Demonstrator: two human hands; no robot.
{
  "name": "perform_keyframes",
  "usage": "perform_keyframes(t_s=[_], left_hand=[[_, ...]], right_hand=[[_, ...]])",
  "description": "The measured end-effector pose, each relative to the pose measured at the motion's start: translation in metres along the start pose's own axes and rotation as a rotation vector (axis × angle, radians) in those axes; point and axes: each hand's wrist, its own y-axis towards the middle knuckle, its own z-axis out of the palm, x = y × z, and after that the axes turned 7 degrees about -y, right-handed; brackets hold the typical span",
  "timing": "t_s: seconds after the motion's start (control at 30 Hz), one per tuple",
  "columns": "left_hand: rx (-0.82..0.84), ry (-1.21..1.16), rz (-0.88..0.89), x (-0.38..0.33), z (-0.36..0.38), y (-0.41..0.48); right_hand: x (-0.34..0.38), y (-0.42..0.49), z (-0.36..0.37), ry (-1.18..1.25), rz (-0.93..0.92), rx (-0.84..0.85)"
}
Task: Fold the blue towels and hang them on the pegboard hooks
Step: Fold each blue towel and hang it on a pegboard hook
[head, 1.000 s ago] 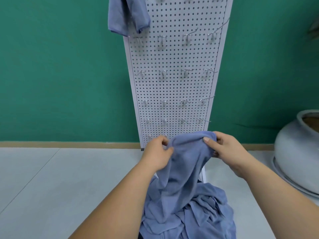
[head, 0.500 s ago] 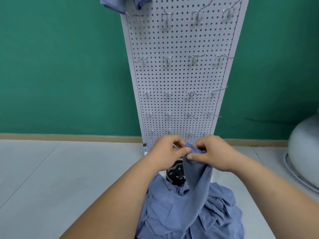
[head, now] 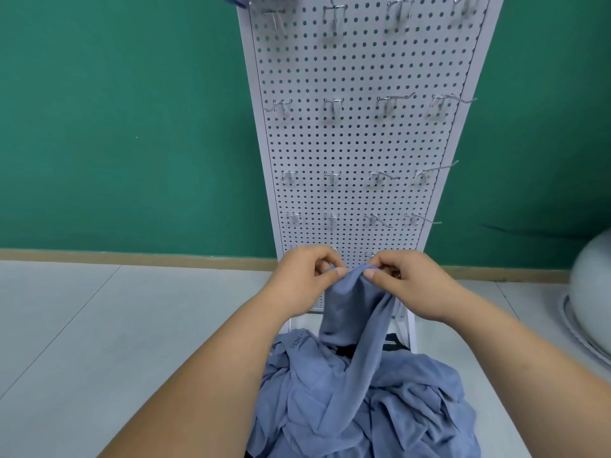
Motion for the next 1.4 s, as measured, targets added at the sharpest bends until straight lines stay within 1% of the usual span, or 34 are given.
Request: perform_keyframes(t_s=[0.13,0.23,0.33,0.43,0.5,0.57,0.63,0.7,0.8,0.87,0.97,1.07,1.17,1.23,1.27,1.33,1.4], left_hand=[[-0.017,0.089,0.001,0.000,-0.013,0.000],[-0.095,0.226,0.018,0.001,-0.023,-0.003],[-0.224,0.259,0.019,0.002,-0.036,-0.004],[-0.415,0.196,-0.015,0.009,-0.058,-0.004],[-0.525,0.170,-0.062,0.019,-0.072,-0.007],[-0.562,0.181,-0.135,0.027,-0.078,-0.010],[-0.498,0.176,-0.180,0.027,-0.073,-0.012],[-0.357,0.107,-0.166,0.016,-0.060,-0.014],[-0.054,0.018,-0.059,-0.008,-0.032,-0.018],[0.055,-0.048,-0.023,-0.020,-0.012,-0.019],[0.049,-0.070,-0.018,-0.023,0.005,-0.017],[0.001,-0.036,-0.028,-0.018,0.002,-0.015],[-0.170,0.036,-0.022,-0.013,-0.015,-0.011],[-0.288,0.101,-0.069,-0.006,-0.028,-0.010],[-0.313,0.138,-0.095,-0.002,-0.032,-0.010],[-0.287,0.214,-0.142,0.004,-0.035,-0.012],[-0.195,0.232,-0.136,0.003,-0.029,-0.015]], right_hand=[[0.002,-0.001,-0.002,-0.018,-0.006,-0.055],[0.000,-0.003,-0.007,0.000,-0.003,0.003],[0.001,-0.008,-0.016,0.109,0.011,0.082],[-0.001,-0.015,-0.034,0.236,0.051,0.055],[-0.009,-0.018,-0.043,0.224,0.077,0.009],[-0.018,-0.020,-0.046,0.132,0.100,-0.068],[-0.022,-0.020,-0.042,0.044,0.110,-0.165],[-0.014,-0.019,-0.034,0.017,0.089,-0.214],[0.009,-0.017,-0.019,0.030,0.013,-0.175],[0.025,-0.015,-0.011,0.032,-0.036,-0.143],[0.034,-0.015,-0.005,0.059,-0.071,-0.127],[0.028,-0.016,-0.007,0.040,-0.038,-0.098],[0.013,-0.019,-0.018,0.058,0.028,-0.009],[0.002,-0.021,-0.029,0.057,0.063,-0.004],[-0.003,-0.021,-0.033,0.049,0.077,-0.024],[-0.008,-0.022,-0.036,0.017,0.100,-0.077],[-0.006,-0.021,-0.031,-0.029,0.100,-0.125]])
